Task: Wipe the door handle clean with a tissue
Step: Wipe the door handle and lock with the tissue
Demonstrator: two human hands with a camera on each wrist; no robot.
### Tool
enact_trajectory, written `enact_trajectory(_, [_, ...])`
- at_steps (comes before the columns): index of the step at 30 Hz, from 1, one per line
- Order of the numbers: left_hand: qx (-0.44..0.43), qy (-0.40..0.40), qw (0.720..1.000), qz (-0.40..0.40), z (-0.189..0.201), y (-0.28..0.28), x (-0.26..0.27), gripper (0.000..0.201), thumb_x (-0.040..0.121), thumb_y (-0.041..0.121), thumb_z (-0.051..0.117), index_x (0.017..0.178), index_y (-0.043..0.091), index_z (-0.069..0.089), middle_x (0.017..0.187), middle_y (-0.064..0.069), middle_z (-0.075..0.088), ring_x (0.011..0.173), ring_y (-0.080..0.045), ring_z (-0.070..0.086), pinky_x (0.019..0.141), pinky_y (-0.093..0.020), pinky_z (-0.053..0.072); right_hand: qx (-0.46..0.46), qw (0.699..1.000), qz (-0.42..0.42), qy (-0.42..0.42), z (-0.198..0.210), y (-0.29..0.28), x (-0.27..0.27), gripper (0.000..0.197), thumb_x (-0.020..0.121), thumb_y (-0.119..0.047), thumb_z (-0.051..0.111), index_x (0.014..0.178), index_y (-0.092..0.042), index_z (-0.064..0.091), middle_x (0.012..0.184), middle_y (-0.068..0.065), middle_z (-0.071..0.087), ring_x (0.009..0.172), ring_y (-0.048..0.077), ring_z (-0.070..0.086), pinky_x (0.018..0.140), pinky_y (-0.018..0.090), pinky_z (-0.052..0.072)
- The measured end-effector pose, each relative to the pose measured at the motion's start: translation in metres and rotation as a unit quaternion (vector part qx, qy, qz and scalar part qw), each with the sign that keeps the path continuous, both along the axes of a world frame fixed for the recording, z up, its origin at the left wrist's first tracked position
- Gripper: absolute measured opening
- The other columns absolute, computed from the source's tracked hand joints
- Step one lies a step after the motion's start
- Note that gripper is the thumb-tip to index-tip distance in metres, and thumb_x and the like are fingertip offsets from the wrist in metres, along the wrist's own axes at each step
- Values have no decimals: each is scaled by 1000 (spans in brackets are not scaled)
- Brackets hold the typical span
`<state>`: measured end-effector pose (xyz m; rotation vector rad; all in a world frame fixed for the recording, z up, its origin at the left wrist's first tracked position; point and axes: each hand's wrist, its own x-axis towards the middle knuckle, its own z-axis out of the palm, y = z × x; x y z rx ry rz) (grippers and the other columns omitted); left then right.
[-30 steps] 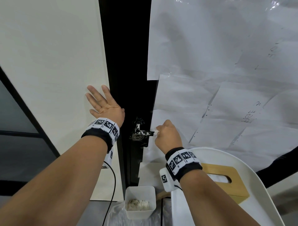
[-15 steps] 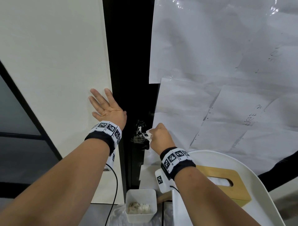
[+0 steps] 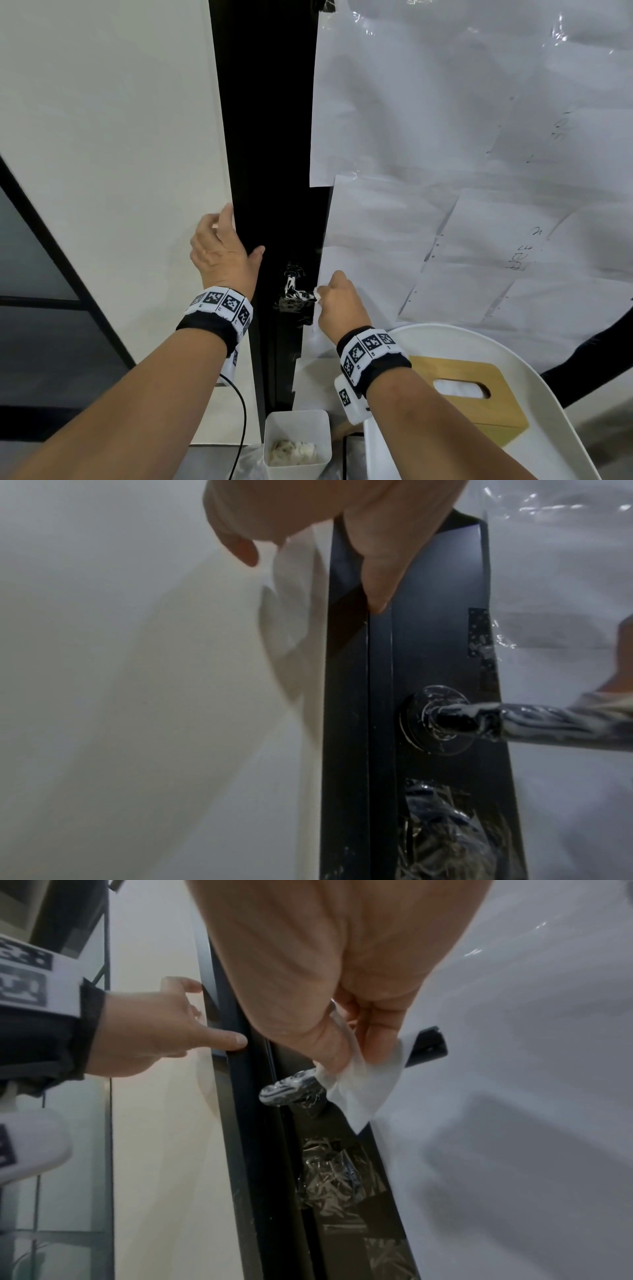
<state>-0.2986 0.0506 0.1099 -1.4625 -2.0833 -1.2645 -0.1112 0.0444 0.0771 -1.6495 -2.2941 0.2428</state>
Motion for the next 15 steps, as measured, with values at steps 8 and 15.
enact_trajectory(8, [27, -21, 993, -109, -2, 1, -7, 76, 73, 16, 77, 129, 23, 27, 121, -20, 36, 101, -31, 50, 86, -41, 52, 9, 999, 11, 37, 9, -1, 1, 37, 82, 6, 47, 112, -7, 65, 107, 11, 47, 92, 29, 55, 73, 32, 50])
enact_trajectory(15, [-8, 15, 991, -134, 4, -4, -6, 64, 75, 5, 75, 124, 23, 39, 110, -12, 36, 87, -25, 49, 71, -33, 53, -5, 1000, 0, 20, 4, -5, -5, 33, 78, 11, 45, 100, -3, 64, 106, 12, 43, 94, 30, 51, 77, 35, 52])
